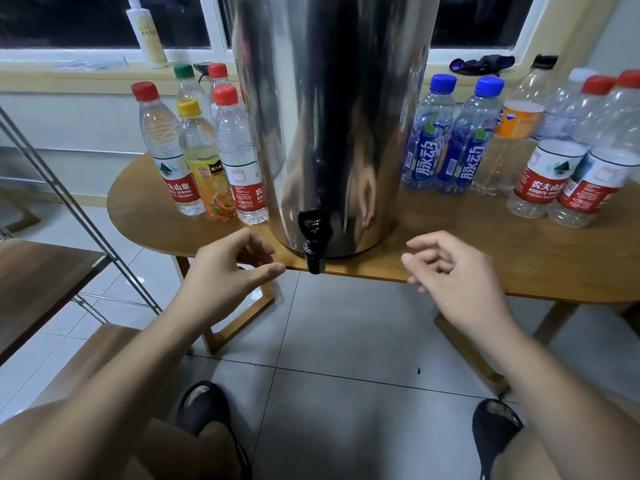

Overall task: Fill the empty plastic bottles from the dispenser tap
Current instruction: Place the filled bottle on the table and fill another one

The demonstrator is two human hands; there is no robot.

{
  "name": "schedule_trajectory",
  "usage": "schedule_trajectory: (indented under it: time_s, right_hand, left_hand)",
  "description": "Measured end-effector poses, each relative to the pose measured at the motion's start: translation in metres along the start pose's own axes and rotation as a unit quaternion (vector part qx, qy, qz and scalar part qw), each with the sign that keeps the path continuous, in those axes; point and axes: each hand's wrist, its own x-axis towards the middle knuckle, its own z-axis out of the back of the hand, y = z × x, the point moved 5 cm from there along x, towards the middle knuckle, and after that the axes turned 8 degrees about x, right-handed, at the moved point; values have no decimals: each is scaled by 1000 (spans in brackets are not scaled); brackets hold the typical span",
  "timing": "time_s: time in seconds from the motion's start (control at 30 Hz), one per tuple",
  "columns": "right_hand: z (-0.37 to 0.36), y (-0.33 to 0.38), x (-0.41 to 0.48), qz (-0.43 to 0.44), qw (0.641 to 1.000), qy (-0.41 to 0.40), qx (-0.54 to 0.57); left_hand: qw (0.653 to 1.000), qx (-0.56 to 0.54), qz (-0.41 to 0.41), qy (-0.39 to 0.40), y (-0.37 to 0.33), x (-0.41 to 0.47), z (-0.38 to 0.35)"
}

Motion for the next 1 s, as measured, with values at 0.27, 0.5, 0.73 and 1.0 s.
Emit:
schedule_trajectory:
  time_s: [0.27,0.5,0.73,1.0]
  right_hand:
    - [80,-15,35,-32,981,-189,-13]
    - [136,-50,59,-55,935,-350,-25]
    - [149,-69,80,-45,920,-384,-62]
    - [142,-70,101,-57,916,-372,-140]
  left_hand:
    - [995,39,-55,80,-4,-7,-26]
    - [986,54,-93,126,-11,-17,-51]
    - [976,81,-118,164,-20,-23,-72]
    - [969,82,-139,186,-33,-24,-94]
